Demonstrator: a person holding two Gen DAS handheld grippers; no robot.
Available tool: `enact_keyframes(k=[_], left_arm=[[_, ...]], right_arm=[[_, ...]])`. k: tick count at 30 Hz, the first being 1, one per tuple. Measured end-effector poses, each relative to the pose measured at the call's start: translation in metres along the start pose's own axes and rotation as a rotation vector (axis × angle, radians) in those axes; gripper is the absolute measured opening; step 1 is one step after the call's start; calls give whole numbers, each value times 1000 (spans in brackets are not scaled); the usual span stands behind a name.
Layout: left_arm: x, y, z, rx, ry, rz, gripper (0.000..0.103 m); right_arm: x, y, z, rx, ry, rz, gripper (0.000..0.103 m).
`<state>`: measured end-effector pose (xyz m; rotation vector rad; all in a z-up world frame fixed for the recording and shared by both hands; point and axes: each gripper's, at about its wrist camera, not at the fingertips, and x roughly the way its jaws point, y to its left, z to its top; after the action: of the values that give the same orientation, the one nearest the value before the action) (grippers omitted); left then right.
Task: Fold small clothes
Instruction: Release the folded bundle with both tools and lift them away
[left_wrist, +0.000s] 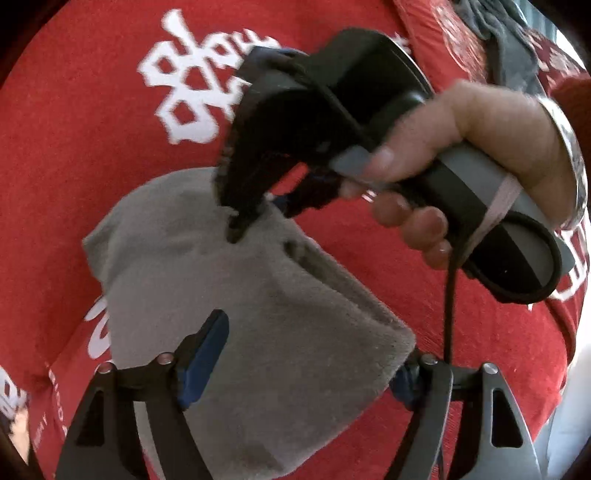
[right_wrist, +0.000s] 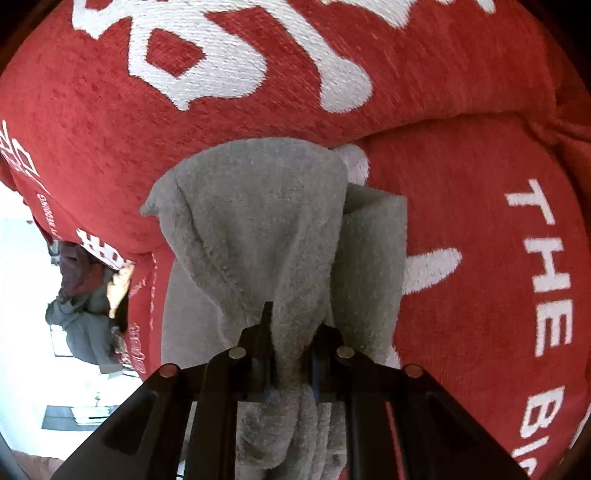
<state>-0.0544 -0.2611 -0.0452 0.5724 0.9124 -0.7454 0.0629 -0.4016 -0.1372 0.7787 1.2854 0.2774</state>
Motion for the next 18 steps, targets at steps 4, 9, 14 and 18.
enact_keyframes(k=[4, 9, 14, 18], left_arm=[[-15, 18, -10, -39, 24, -2, 78], [-46, 45, -31, -84, 35, -8, 78], [-60, 89, -52, -218, 94, -3, 78], [-43, 127, -65, -363, 178, 13, 78]], right_arm=[[-6, 3, -1, 63, 30, -34, 26], [-37, 8, -25, 95, -7, -91, 27], [-76, -3, -84, 199, -38, -69, 36], [-79, -11, -134, 285, -40, -45, 38]])
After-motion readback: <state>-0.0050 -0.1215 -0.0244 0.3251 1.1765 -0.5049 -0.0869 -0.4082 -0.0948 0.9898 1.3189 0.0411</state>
